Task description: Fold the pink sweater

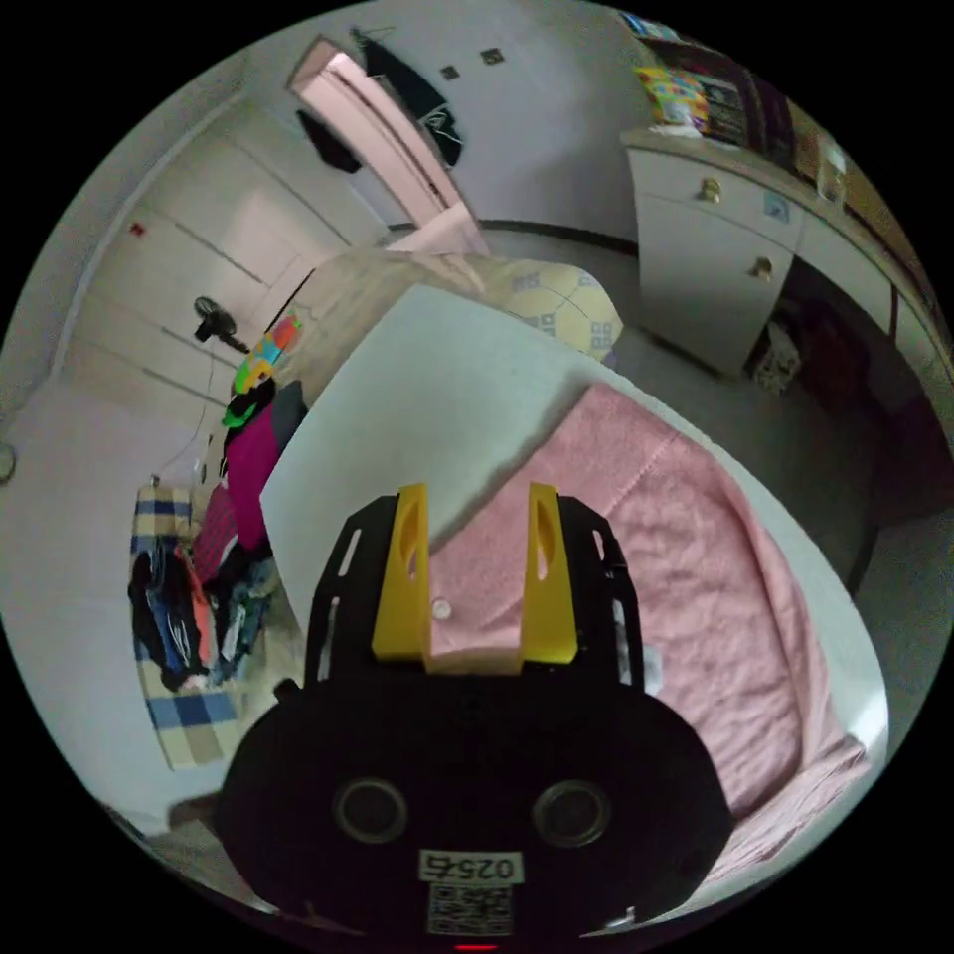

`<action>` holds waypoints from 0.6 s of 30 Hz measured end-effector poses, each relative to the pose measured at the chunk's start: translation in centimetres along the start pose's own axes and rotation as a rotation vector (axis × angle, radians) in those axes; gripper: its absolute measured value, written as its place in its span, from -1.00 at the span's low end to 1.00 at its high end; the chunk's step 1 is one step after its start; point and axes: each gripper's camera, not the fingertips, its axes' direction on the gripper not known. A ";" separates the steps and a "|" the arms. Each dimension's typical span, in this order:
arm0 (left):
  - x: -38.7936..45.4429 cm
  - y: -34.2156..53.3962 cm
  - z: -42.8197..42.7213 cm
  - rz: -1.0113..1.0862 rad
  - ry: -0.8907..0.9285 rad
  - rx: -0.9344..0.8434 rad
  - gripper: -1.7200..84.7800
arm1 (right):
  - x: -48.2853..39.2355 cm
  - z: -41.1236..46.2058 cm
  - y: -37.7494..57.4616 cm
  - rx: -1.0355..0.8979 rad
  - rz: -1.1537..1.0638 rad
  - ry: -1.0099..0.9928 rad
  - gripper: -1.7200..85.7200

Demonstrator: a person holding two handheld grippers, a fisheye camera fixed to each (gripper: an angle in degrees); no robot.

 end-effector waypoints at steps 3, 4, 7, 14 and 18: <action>-1.1 -2.8 1.1 0.020 0.031 -0.024 -0.64 | 0.4 1.3 -3.1 -0.012 0.139 0.091 -0.64; -1.8 -4.0 1.4 0.003 0.053 -0.039 -0.64 | 0.4 1.8 -4.0 -0.024 0.182 0.161 -0.64; -3.3 -5.9 1.4 -0.050 0.172 -0.018 -0.67 | -0.2 2.9 -5.2 -0.050 0.234 0.236 -0.67; -5.3 -7.2 0.1 -0.059 0.304 -0.078 -0.83 | -3.7 5.0 -7.5 -0.085 0.213 0.475 -0.73; -5.1 -6.9 -2.4 -0.046 0.317 -0.023 -0.83 | -3.7 4.9 -8.6 -0.112 0.265 0.458 -0.70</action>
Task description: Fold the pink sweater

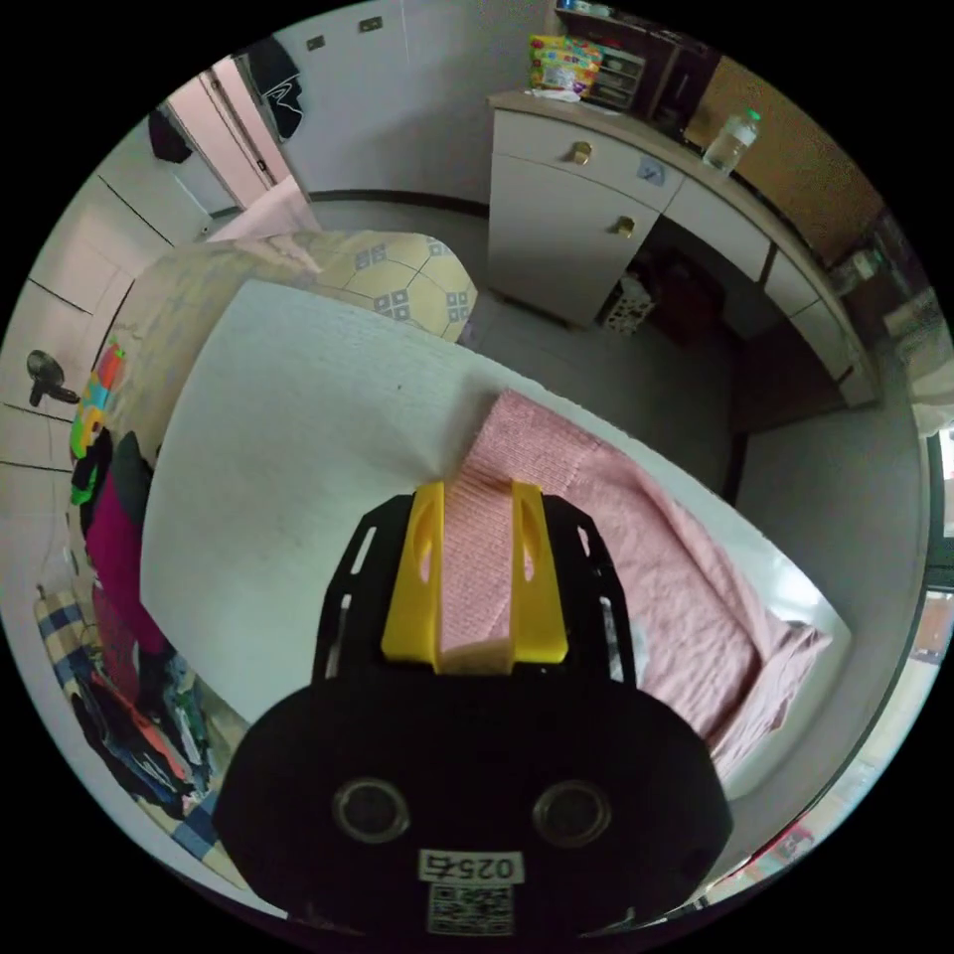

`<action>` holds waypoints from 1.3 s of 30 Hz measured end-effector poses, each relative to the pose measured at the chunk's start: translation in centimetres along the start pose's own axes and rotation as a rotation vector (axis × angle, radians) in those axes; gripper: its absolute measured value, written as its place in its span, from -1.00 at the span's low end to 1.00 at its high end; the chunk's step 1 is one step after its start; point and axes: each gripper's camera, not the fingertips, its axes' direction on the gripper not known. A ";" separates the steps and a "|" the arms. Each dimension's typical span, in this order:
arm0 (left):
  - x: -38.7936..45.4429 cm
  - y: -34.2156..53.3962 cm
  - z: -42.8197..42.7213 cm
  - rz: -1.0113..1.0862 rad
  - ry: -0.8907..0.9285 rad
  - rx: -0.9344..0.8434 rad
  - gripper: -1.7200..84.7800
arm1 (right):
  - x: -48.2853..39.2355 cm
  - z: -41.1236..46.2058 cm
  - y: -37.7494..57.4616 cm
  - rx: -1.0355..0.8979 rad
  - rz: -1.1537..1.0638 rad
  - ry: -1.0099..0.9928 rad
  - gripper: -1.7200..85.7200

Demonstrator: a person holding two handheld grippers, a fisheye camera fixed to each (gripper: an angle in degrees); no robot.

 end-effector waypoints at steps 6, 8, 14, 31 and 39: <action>2.4 -0.2 -1.0 0.108 -0.063 -0.023 -0.94 | 0.7 -0.8 -1.5 -0.068 0.071 -0.071 -0.72; 2.7 0.1 -1.2 0.143 -0.075 -0.032 -0.98 | -0.4 -1.1 -0.9 -0.037 0.007 0.026 -0.79; 4.3 1.3 -3.5 0.200 0.063 0.033 -0.99 | 0.1 -2.8 0.3 0.028 0.014 0.006 -0.97; 18.1 7.7 10.0 0.666 0.078 -0.386 -0.99 | 21.5 -18.5 7.7 0.152 -0.178 -0.644 -0.97; 16.2 21.9 20.7 0.738 0.087 -0.767 -1.00 | 43.6 -16.6 20.6 0.124 0.070 -0.697 -0.97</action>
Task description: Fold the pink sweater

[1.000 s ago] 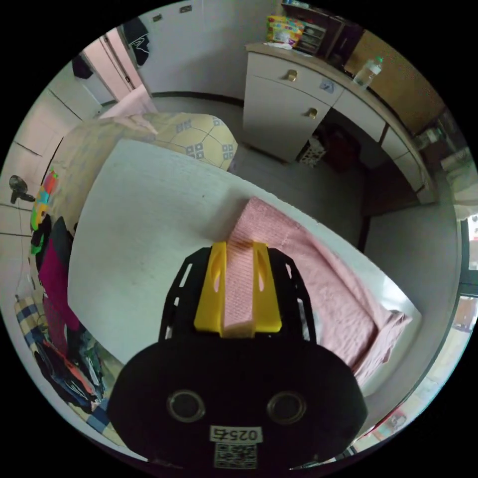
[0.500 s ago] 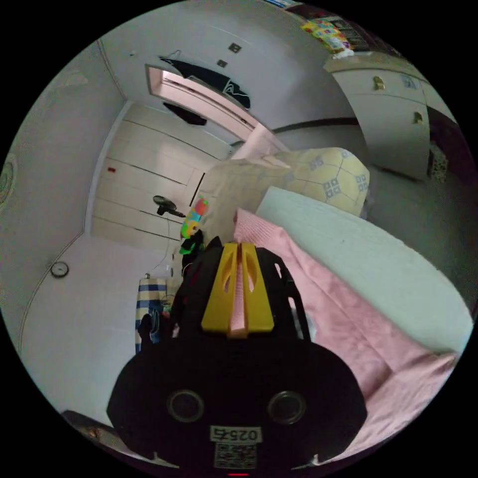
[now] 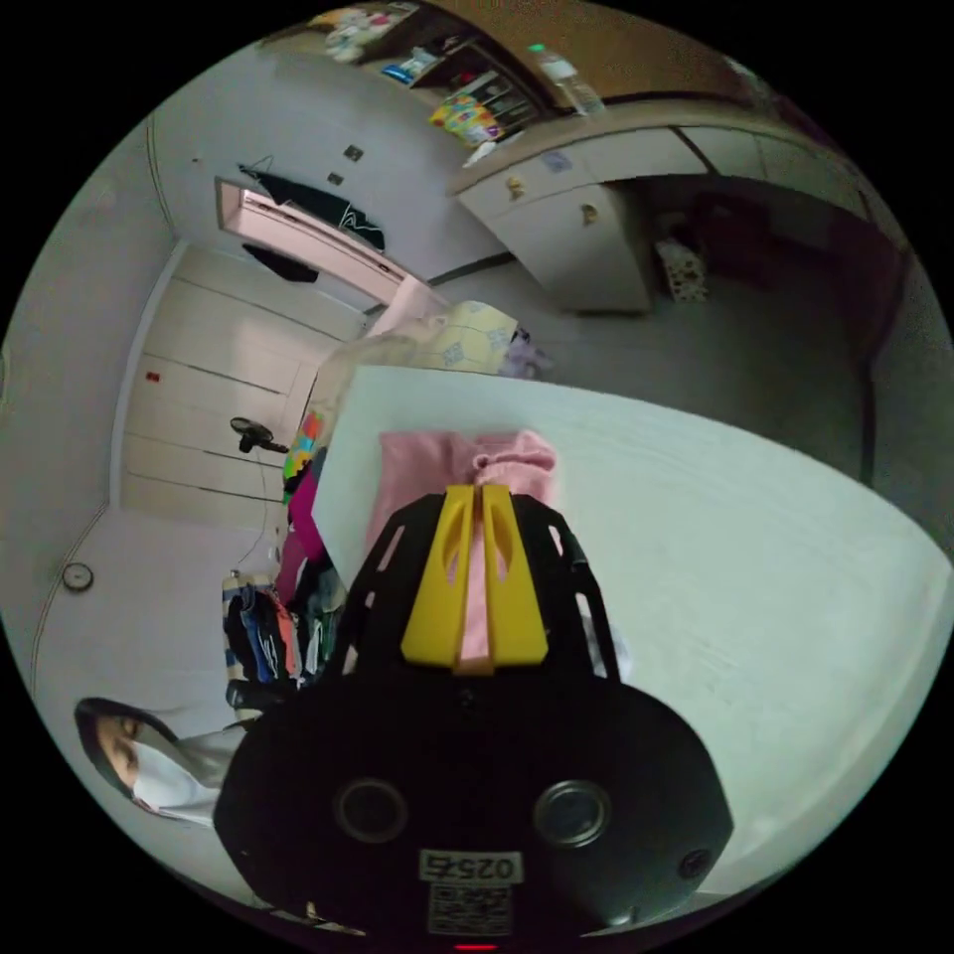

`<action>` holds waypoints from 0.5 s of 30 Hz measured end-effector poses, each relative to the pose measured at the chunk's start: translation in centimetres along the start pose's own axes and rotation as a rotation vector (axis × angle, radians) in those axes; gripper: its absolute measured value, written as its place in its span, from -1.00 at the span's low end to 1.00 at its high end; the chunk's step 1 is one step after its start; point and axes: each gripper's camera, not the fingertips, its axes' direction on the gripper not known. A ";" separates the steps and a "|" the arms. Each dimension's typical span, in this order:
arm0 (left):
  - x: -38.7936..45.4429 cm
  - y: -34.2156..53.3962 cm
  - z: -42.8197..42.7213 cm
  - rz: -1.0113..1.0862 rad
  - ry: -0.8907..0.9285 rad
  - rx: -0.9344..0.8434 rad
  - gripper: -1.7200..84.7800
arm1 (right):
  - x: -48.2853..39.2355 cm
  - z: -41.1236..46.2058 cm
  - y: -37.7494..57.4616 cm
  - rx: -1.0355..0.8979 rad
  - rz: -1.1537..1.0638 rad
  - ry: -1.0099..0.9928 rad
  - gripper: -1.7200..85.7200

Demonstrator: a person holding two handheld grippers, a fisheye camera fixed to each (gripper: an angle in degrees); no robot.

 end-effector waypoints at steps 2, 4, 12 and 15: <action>0.3 1.7 4.0 0.004 -0.031 -0.109 -1.00 | 3.9 -1.1 2.3 0.022 0.029 -0.061 -0.97; 0.6 2.9 6.1 0.008 -0.052 -0.163 -0.99 | 5.7 -1.2 3.4 0.041 0.045 -0.117 -0.97; 4.8 4.1 6.4 0.101 -0.214 -0.123 -0.99 | 5.7 -3.4 2.5 0.110 0.016 -0.282 -0.97; 7.2 3.3 4.6 0.186 -0.413 -0.089 -0.99 | 3.2 -4.8 0.2 0.109 0.014 -0.321 -0.97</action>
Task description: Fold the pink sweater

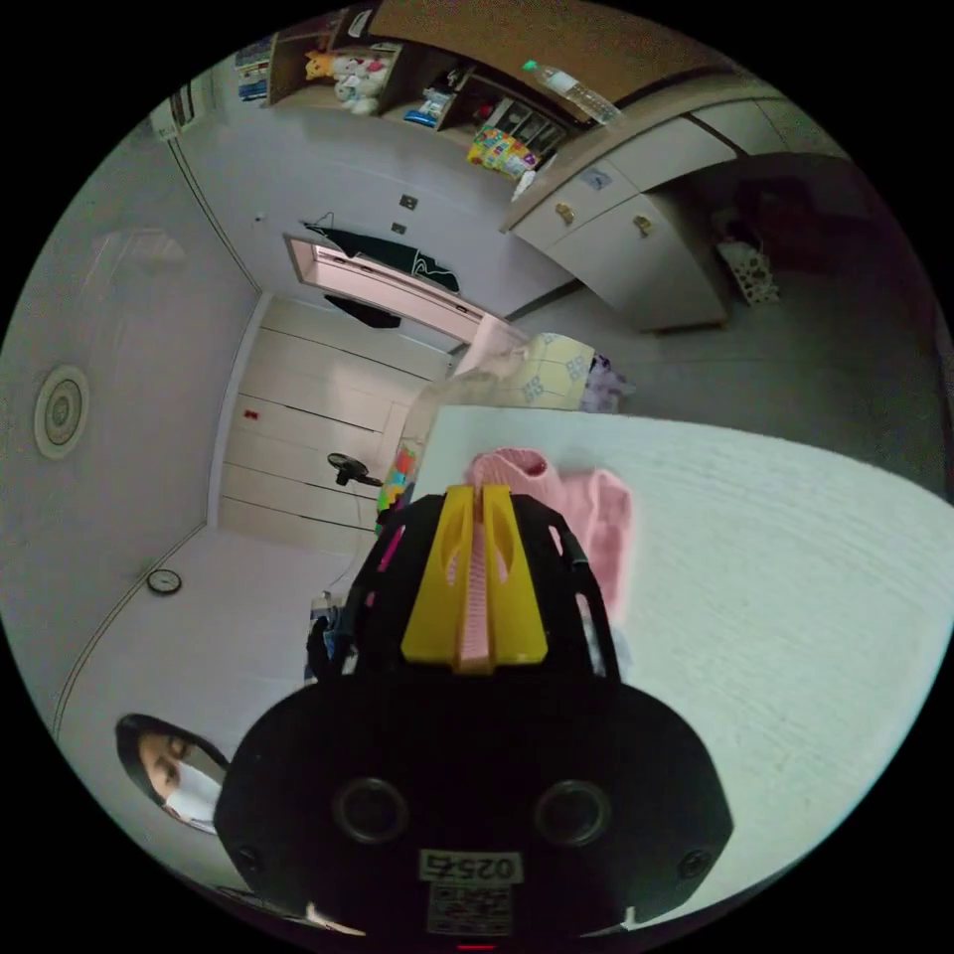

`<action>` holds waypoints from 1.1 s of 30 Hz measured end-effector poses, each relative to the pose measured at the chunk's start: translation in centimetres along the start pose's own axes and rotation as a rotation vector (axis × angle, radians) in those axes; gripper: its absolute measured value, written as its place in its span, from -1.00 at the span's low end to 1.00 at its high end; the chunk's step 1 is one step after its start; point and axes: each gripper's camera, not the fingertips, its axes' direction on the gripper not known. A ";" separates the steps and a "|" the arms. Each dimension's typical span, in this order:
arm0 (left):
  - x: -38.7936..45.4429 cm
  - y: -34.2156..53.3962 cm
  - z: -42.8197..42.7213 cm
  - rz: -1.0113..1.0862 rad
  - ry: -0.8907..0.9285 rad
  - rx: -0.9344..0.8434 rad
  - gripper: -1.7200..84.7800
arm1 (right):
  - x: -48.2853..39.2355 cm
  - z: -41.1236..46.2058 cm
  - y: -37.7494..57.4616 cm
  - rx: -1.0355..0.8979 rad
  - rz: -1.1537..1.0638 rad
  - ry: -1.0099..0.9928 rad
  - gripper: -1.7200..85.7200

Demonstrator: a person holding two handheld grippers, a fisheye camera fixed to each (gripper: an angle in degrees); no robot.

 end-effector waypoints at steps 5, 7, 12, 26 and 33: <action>-1.5 -0.5 -6.3 -0.003 -0.286 0.077 -1.00 | -5.4 3.9 -5.2 -0.043 0.015 -0.179 -0.97; -2.2 -0.5 -8.4 -0.021 -0.272 0.127 -1.00 | -7.0 5.6 -6.8 -0.060 0.005 -0.220 -0.97; -1.3 -0.5 -6.9 0.001 -0.185 0.112 -0.99 | -8.1 8.2 -7.3 -0.144 -0.009 -0.262 -0.97; -3.2 4.2 10.7 -0.147 0.315 -0.096 -1.00 | 3.7 3.2 -0.2 -0.130 0.151 0.146 -0.97; 0.1 0.5 11.7 0.056 0.207 -0.190 -0.98 | 2.2 5.6 0.4 -0.160 0.043 0.255 -0.95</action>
